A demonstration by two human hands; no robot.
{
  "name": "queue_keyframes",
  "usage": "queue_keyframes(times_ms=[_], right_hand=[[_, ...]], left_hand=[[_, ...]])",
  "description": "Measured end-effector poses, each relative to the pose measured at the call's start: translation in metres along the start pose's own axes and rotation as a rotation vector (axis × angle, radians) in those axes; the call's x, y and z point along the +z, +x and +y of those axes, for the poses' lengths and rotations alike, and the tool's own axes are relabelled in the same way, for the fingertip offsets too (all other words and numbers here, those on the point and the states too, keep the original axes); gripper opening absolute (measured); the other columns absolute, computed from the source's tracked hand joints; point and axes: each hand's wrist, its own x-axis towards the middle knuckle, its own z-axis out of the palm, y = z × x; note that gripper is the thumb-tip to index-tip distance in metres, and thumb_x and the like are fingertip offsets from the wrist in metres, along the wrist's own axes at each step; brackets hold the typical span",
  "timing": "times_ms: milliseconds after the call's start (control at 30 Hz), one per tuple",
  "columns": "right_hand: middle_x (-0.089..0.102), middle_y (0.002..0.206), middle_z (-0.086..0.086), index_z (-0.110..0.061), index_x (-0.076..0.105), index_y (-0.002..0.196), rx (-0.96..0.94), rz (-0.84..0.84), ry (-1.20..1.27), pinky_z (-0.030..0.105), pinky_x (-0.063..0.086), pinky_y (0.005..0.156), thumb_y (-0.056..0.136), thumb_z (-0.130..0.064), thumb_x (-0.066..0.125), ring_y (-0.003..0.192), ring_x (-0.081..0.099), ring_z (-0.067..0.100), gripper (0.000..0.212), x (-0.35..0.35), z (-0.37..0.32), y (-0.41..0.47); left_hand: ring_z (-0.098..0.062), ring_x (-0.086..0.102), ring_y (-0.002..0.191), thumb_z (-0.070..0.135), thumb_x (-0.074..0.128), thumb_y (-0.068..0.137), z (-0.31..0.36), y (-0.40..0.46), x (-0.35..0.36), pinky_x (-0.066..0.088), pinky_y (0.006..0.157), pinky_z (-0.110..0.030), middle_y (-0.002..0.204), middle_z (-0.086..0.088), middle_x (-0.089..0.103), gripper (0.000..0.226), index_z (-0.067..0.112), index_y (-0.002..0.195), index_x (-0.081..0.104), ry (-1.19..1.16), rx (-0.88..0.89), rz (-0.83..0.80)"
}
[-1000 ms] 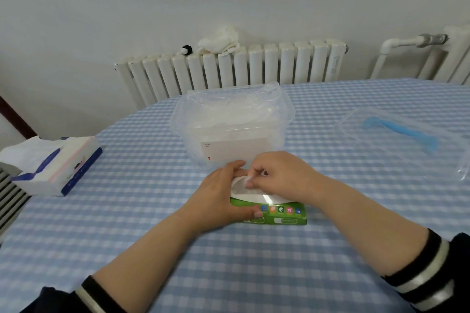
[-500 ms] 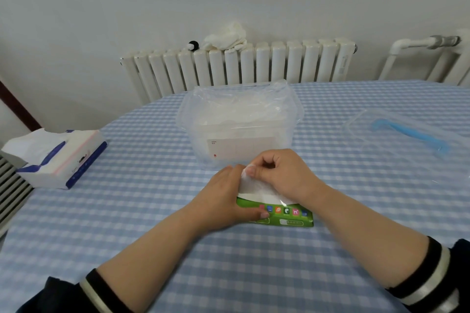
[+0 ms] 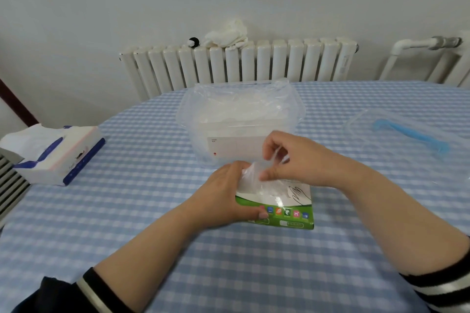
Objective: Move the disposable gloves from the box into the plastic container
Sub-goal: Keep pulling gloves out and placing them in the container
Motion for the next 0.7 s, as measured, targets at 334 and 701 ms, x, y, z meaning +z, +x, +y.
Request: queue_keyframes(times_ms=[334,701], right_hand=[[0.055,0.091,-0.009,-0.031,0.042,0.073,0.009,-0.166,-0.492,0.033,0.044,0.072,0.082,-0.048,0.068,0.083,0.054,0.013,0.032,0.012,0.002,-0.005],[0.052,0.071,-0.014,-0.020,0.059,0.073,-0.231,0.069,-0.221,0.020,0.035,0.064,0.089,-0.027,0.065,0.069,0.049,0.003,0.018,0.042,0.007,0.008]], left_hand=[[-0.004,0.044,0.101,0.061,0.080,0.065,0.005,-0.003,-0.001,0.040,0.085,-0.022,0.107,0.016,0.049,0.069,0.029,0.118,0.050,0.123,0.022,0.000],[-0.007,0.050,0.104,0.050,0.084,0.065,0.004,0.002,0.003,0.044,0.093,-0.031,0.108,0.012,0.054,0.059,0.029,0.111,0.053,0.047,0.036,-0.018]])
